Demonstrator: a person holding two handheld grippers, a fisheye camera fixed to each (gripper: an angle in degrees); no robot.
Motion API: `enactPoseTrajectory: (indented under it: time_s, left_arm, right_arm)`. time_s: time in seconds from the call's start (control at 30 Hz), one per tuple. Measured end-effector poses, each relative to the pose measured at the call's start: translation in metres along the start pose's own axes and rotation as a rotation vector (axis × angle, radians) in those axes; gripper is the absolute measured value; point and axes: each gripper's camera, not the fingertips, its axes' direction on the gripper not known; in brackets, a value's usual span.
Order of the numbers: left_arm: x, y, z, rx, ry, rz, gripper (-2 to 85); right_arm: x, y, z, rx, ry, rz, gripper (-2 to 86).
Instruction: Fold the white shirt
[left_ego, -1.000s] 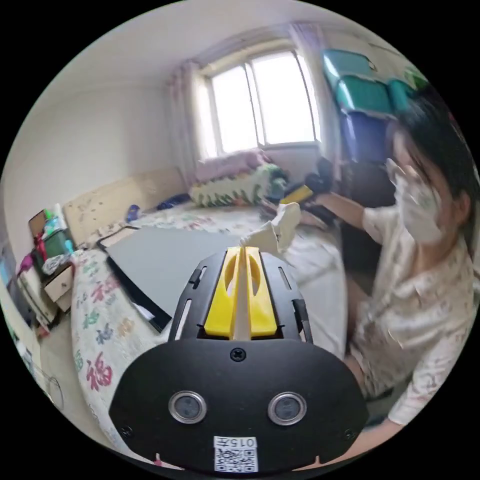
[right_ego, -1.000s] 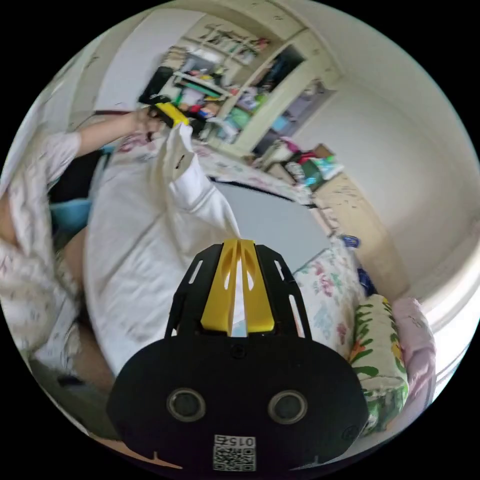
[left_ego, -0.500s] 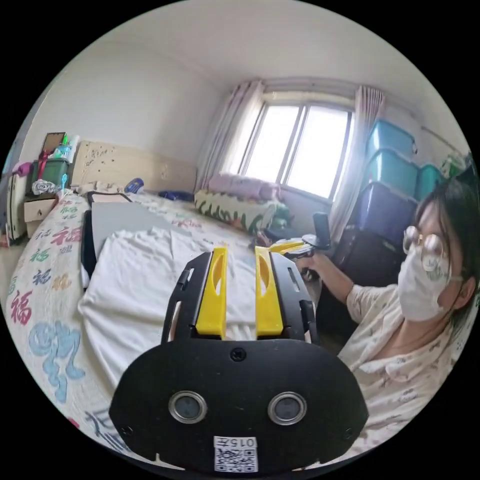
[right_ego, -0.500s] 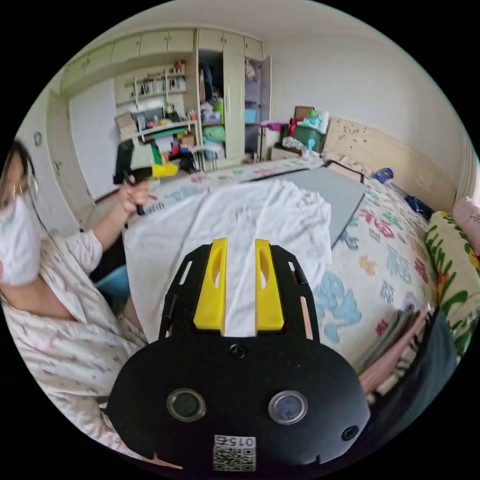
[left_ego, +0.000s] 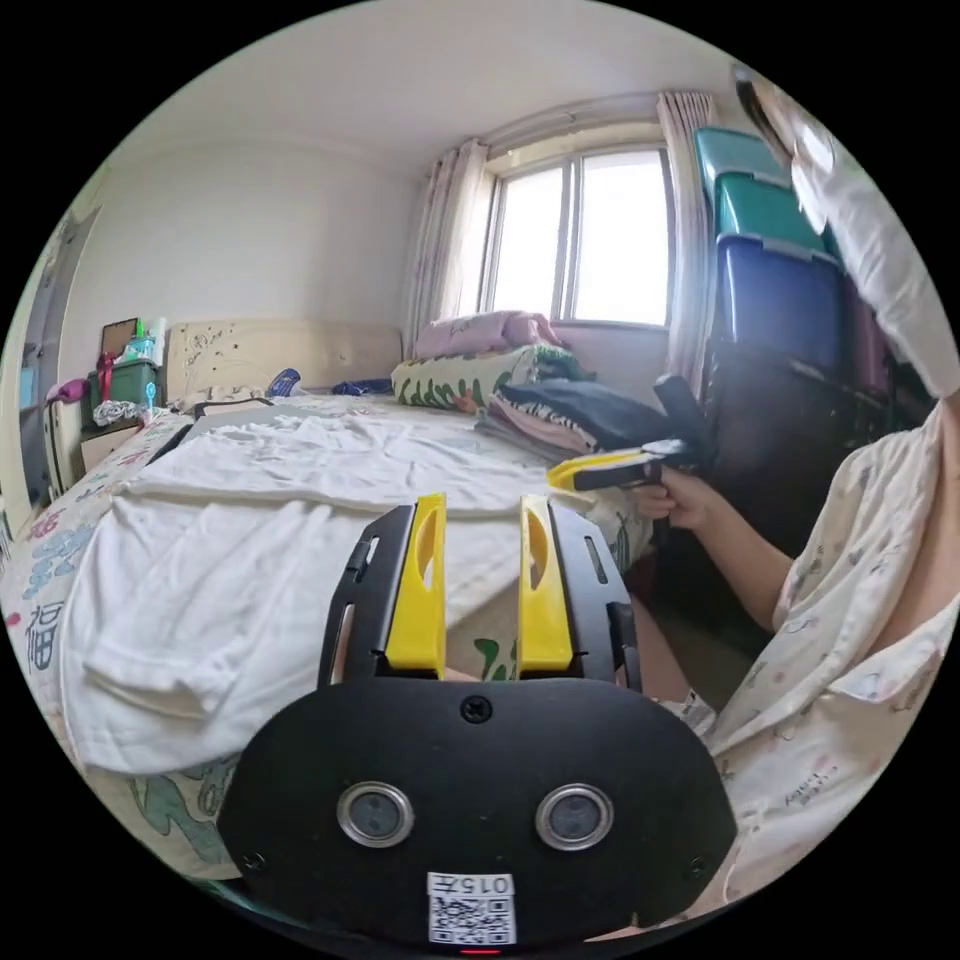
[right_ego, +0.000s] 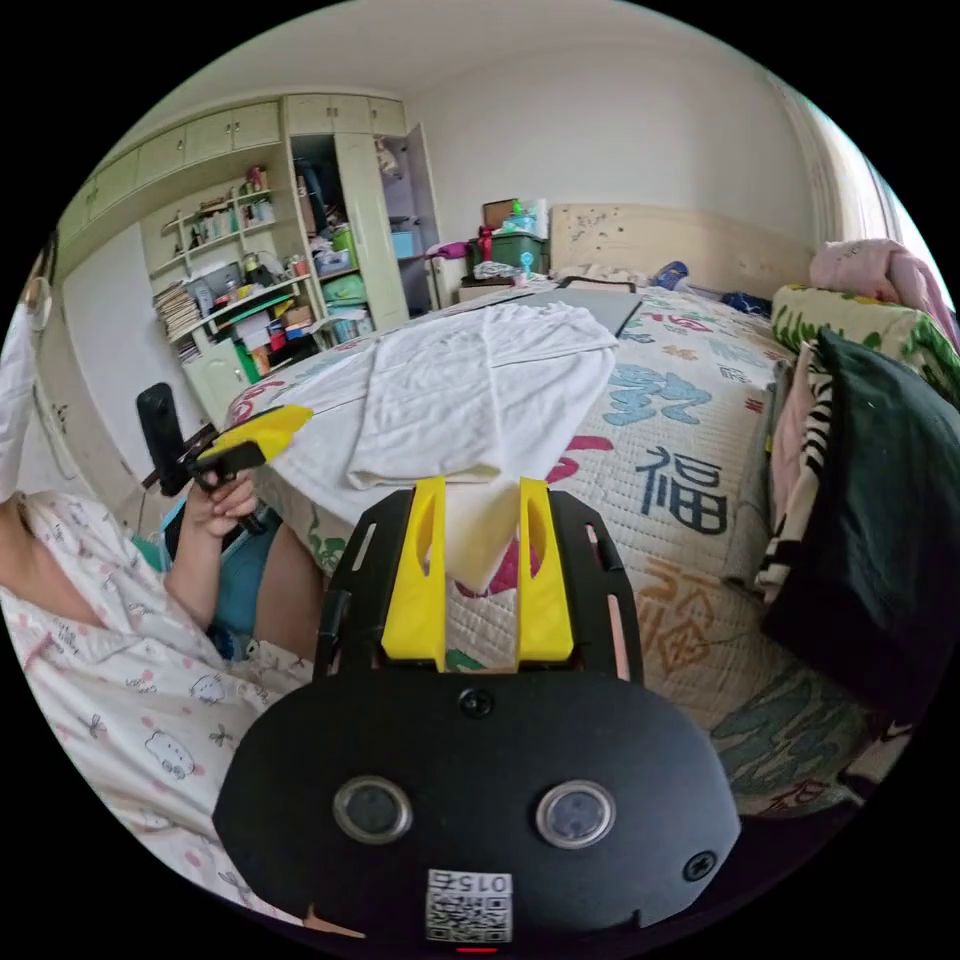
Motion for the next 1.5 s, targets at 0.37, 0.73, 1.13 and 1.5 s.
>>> enactPoseTrajectory:
  time_s: [0.37, 0.73, 1.13, 1.5]
  left_arm:
    - [0.027, 0.019, 0.012, 0.046, 0.011, -0.012, 12.3]
    - [0.040, 0.011, -0.003, 0.120, -0.060, -0.028, 13.6]
    - [0.006, 0.018, -0.065, 0.304, -0.078, -0.260, 9.3]
    - [-0.015, 0.005, -0.119, 0.430, -0.120, -0.401, 2.5]
  right_arm:
    - [-0.076, -0.072, -0.022, 0.078, 0.068, -0.113, 1.3]
    - [-0.241, -0.155, -0.040, 0.168, -0.235, -0.274, 0.0]
    - [-0.419, -0.190, 0.024, 0.085, -0.561, -0.319, -0.1]
    - [-0.575, -0.140, 0.043, 0.144, -0.462, -0.488, 1.3]
